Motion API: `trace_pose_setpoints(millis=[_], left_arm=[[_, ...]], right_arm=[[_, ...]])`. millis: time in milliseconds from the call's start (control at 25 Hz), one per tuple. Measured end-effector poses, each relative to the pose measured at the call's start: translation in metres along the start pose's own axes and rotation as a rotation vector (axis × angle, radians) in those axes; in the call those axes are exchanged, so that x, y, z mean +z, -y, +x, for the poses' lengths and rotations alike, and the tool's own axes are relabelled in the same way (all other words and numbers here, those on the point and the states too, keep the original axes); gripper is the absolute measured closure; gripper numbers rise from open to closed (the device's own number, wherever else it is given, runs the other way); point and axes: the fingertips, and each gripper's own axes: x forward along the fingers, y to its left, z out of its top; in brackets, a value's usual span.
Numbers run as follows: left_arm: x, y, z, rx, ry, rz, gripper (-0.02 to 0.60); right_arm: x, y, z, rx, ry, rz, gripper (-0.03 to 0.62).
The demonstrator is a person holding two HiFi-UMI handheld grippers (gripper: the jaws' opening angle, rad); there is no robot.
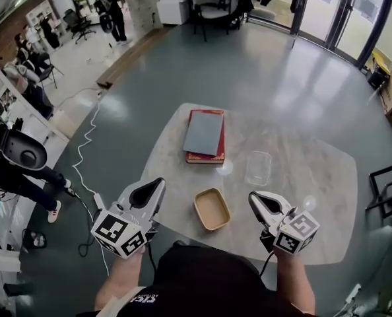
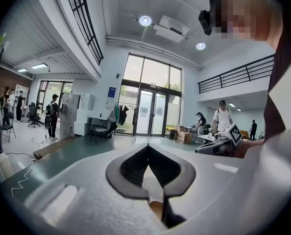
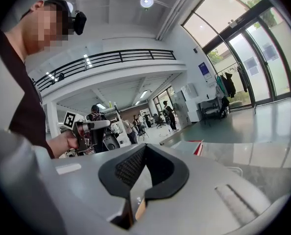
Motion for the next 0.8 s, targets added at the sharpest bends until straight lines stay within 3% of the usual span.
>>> trace_pose_setpoints(millis=[360,560,800], left_arm=[[-0.013,0.031,0.052,-0.073,-0.028,0.000,0.578],[-0.021,0.018,0.072,-0.109,-0.059,-0.004,0.578],[-0.025,-0.007,0.098,-0.151,-0.091,-0.018,0.578]], right_arm=[[-0.040,0.064,-0.010,-0.062,-0.131,0.000,0.582],[-0.063,0.108,0.018,-0.145,-0.232,-0.014,0.568],[-0.096,0.142,0.057,-0.186,-0.353,0.019,0.537]])
